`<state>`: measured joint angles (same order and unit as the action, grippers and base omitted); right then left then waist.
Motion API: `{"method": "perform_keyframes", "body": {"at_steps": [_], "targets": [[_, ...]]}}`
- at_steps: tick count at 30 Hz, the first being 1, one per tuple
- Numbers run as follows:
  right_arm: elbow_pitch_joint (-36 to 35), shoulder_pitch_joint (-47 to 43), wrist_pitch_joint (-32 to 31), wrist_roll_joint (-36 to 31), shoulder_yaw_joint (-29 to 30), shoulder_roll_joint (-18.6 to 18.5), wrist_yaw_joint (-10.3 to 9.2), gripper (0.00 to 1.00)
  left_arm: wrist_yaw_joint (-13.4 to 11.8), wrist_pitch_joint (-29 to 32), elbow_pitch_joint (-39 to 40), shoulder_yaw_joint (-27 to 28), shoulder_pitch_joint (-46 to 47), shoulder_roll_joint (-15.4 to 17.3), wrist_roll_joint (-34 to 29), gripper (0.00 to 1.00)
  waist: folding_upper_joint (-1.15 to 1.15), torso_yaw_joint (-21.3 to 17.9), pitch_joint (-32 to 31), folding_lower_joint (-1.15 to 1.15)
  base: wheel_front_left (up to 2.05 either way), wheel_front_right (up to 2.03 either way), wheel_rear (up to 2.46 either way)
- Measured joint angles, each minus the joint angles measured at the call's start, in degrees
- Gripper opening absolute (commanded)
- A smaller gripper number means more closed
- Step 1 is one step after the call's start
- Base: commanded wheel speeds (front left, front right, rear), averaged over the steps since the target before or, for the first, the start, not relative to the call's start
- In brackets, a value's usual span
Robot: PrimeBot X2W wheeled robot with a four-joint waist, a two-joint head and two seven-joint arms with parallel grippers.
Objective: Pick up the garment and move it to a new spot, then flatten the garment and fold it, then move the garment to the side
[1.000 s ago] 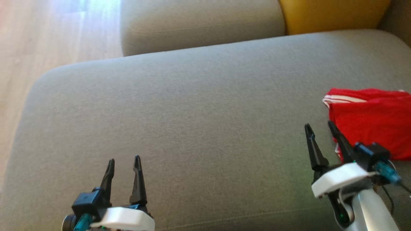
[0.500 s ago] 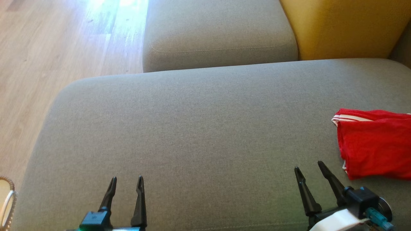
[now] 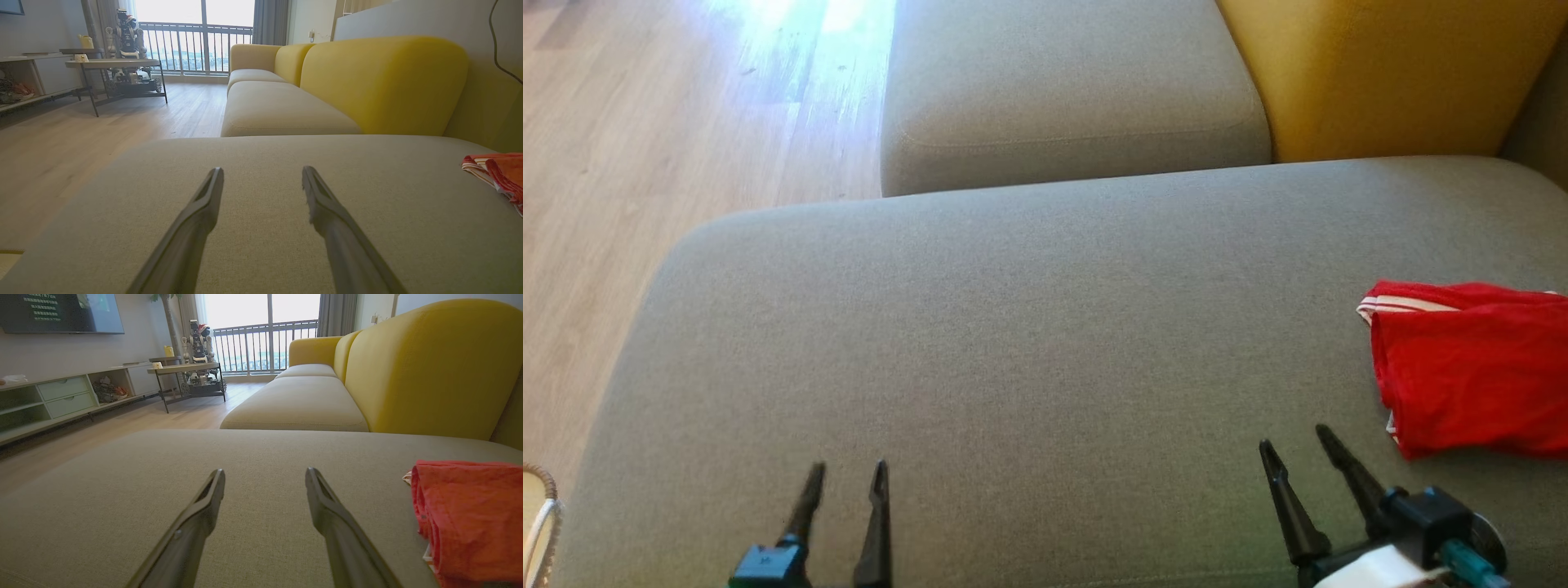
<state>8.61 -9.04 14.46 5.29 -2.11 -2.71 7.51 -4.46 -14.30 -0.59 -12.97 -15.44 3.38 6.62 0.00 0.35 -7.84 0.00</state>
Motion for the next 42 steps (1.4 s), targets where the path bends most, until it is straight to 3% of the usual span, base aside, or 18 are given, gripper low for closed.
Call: {"method": "perform_keyframes", "body": {"at_steps": [9,42], "targets": [[7.5,-3.6,-0.6,0.8,-0.2,0.0,0.0,0.0,0.0,0.4,-7.5,-0.8,-4.0,0.0,1.1,0.0,0.0,0.0,0.1,0.0,0.0,0.0,0.0],[7.4,-0.2,-4.9,24.7,1.1,-0.1,0.0,0.0,3.0,4.6,-9.4,2.3,1.3,0.4,24.9,0.0,0.0,-0.1,2.3,0.0,0.0,0.0,0.0]]}}
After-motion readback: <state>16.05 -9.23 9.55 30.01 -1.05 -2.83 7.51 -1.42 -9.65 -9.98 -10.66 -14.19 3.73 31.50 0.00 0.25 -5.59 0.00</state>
